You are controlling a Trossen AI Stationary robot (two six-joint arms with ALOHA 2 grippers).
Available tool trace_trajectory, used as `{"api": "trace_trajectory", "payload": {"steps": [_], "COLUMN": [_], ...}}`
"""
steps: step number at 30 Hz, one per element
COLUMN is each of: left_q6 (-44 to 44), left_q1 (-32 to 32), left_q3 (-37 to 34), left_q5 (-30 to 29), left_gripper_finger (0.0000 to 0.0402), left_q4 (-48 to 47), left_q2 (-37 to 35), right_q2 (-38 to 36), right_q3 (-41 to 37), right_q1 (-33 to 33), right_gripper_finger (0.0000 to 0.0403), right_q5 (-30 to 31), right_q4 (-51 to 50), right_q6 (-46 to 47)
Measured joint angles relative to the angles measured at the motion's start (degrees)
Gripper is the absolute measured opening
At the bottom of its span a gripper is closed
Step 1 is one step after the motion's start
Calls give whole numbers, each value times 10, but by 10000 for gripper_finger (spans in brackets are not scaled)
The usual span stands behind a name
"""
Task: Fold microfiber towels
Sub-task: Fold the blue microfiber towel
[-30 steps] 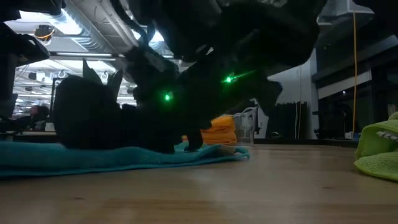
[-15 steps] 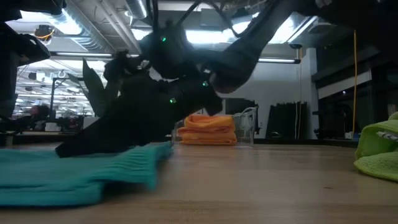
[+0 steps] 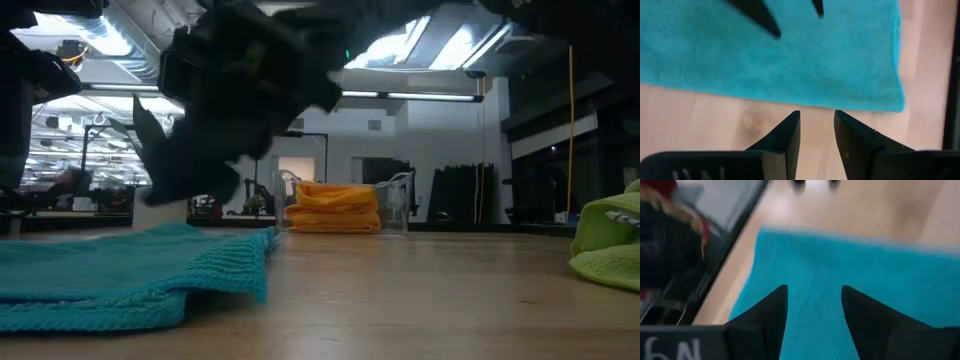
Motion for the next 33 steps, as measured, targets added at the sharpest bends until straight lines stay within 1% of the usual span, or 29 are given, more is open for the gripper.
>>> {"api": "trace_trajectory", "payload": {"steps": [2,5,8,10,13,15,18,20,22,24,26,28,31,33], "left_q6": [1,1,1,3,6,9,28,47,66,85,101,109,112,116], "left_q1": [-2,-9,-16,-21,-31,-35,-43,-51,-57,-65,-70,-74,-75,-74], "left_q3": [0,0,0,0,0,0,0,0,0,0,0,0,0,0], "left_q5": [0,0,-2,-3,-19,-20,-21,-12,-4,-4,-6,-17,-42,-46], "left_gripper_finger": [111,111,111,111,111,111,111,111,111,111,111,111,111,111], "left_q4": [11,16,25,39,57,76,110,133,178,210,244,248,245,247], "left_q2": [0,0,0,0,2,11,36,57,79,93,105,110,119,121], "right_q2": [-12,-31,-43,-52,-66,-65,-64,-64,-63,-62,-62,-59,-54,-48], "right_q3": [16,27,27,27,28,28,28,28,28,28,28,28,28,28], "right_q1": [11,35,67,92,135,164,198,217,233,246,255,259,260,258], "right_gripper_finger": [188,188,188,188,188,188,188,188,188,188,188,188,188,188], "right_q5": [17,54,108,155,231,285,350,384,418,451,465,465,467,467], "right_q4": [-107,-210,-263,-294,-312,-312,-306,-284,-261,-211,-172,-151,-149,-149], "right_q6": [-29,-54,-55,-52,-41,-35,-23,-14,-8,-9,-14,-20,-15,-5]}}
